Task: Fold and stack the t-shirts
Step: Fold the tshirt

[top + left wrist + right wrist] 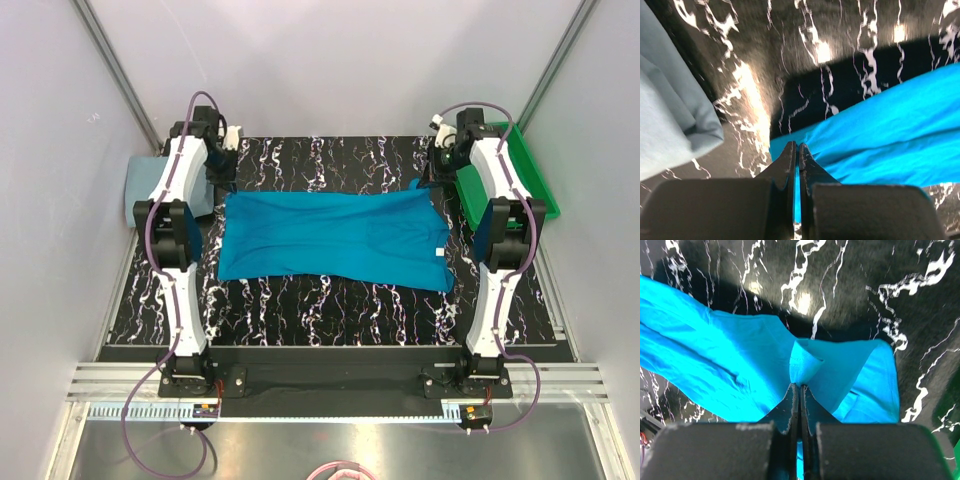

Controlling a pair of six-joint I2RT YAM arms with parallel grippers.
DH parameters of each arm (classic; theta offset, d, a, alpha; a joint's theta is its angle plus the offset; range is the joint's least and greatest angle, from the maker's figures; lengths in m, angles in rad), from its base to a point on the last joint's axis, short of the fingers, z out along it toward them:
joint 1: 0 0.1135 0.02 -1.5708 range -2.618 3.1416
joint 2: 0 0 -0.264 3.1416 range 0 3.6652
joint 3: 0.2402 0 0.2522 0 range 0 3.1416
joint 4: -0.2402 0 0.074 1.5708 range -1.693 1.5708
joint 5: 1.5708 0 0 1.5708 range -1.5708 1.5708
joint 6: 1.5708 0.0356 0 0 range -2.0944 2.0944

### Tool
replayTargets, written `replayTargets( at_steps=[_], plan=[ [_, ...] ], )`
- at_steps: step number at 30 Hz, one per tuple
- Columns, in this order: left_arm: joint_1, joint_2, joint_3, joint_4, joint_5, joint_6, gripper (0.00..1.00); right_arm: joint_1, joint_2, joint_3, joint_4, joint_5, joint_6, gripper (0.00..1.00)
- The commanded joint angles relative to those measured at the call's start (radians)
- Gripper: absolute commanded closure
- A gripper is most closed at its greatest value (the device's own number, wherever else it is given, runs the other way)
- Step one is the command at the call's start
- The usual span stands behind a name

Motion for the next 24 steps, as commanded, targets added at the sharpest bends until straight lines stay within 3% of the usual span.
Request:
replayTargets(
  at_steps=[1, 13, 24],
  plan=[
    [0.0, -0.091, -0.05, -0.017, 0.033, 0.016, 1.0, -0.001, -0.079, -0.025, -0.028, -0.021, -0.033, 1.0],
    [0.013, -0.187, -0.294, -0.01, 0.055, 0.03, 1.0, -0.001, -0.171, -0.187, -0.037, -0.019, -0.06, 1.0],
    [0.043, -0.16, -0.285, -0.021, -0.01, 0.024, 1.0, -0.001, -0.228, -0.357, -0.033, -0.009, -0.096, 1.0]
  ],
)
